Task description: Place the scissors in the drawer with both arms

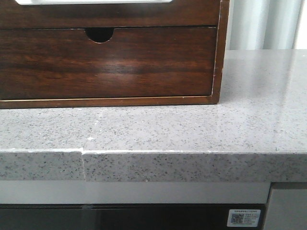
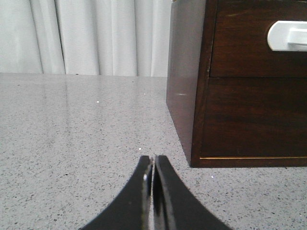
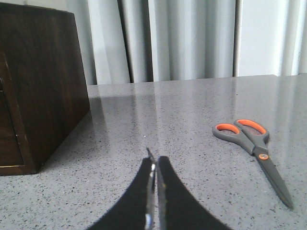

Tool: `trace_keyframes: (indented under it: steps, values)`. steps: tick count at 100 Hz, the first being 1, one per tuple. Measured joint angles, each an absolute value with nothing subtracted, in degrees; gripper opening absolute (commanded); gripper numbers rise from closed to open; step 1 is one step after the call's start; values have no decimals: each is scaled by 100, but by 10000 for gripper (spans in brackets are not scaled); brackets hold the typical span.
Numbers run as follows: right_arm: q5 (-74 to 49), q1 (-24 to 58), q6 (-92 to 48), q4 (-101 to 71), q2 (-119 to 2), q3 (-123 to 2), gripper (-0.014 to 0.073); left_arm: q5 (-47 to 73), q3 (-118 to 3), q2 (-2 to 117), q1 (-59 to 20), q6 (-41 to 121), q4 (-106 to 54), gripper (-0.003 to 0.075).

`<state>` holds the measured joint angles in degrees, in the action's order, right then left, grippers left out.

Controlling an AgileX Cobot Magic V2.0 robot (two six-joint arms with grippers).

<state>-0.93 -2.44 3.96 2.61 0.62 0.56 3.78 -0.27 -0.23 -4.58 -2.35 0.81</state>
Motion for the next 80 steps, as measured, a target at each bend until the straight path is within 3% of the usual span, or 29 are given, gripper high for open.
trace_keyframes:
  steps: [80]
  values:
    - [-83,-244,384,331,62,56,-69,378,-27,-23,-458,-235,81,-20]
